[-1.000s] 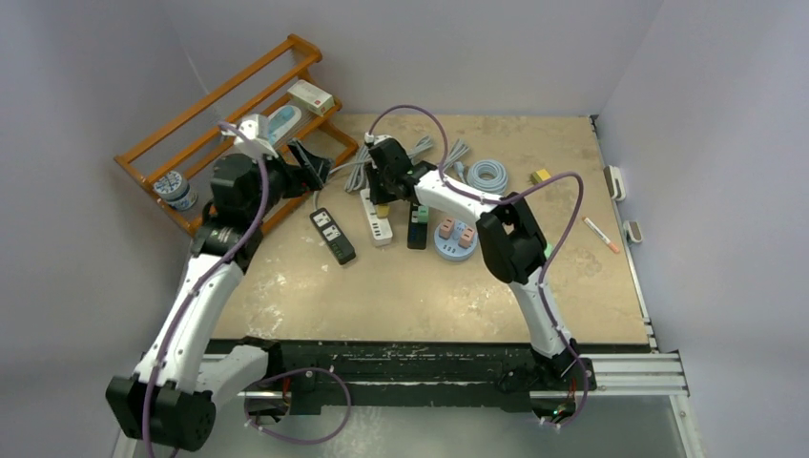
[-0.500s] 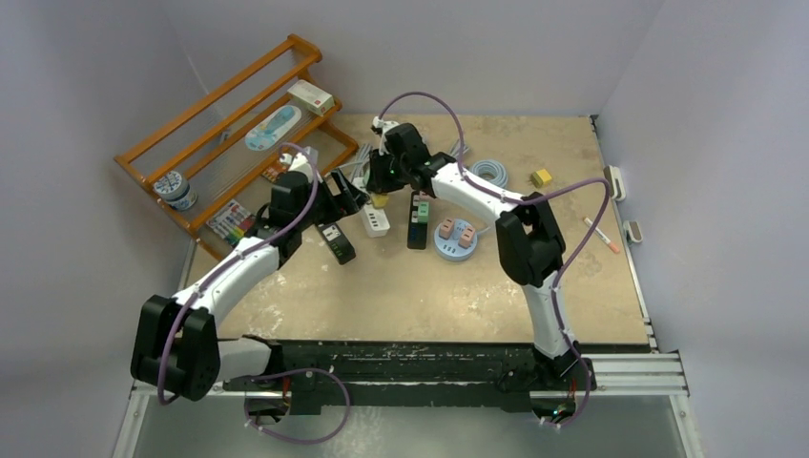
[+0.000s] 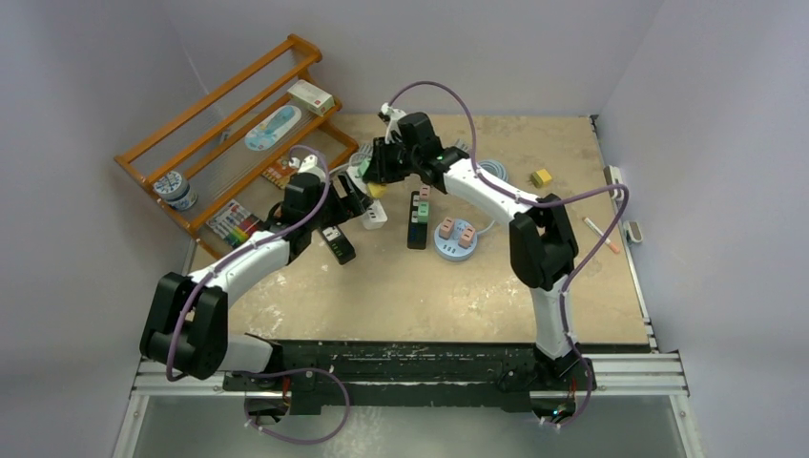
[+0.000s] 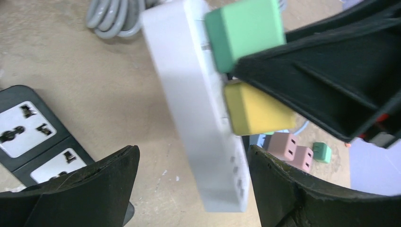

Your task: Pull the plug off the socket

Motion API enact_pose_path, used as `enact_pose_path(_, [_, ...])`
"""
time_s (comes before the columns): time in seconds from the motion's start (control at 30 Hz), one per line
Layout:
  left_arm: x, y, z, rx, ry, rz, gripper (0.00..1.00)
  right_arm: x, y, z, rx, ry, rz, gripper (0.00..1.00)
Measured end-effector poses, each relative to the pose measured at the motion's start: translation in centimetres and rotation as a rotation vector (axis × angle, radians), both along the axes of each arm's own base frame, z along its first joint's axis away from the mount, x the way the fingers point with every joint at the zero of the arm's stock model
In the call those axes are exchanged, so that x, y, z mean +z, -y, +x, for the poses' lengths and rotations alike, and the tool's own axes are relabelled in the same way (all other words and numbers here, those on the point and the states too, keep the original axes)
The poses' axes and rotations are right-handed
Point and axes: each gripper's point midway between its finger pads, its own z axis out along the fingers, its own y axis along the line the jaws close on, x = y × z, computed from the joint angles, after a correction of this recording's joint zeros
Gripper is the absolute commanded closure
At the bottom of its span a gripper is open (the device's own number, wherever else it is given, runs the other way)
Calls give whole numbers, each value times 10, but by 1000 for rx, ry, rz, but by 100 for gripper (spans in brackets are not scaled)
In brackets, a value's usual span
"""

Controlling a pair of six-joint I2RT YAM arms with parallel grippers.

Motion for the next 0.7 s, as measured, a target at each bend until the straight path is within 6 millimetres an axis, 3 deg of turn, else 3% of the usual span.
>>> enact_pose_path(0.23, [-7, 3, 6, 15, -2, -26, 22, 12, 14, -5, 40, -14, 82, 100])
enact_pose_path(0.3, [-7, 9, 9, 10, 9, -69, 52, 14, 14, -6, 57, -10, 104, 100])
enact_pose_path(0.37, [-7, 18, 11, -3, 7, -128, 89, 14, 13, -8, 70, -7, 118, 100])
enact_pose_path(0.4, [-7, 23, 12, -15, 11, -152, 100, 13, 13, -8, 73, -6, 121, 100])
enact_pose_path(0.7, [-14, 38, 21, -3, 2, -312, 100, 7, 27, 2, 29, 33, 65, 100])
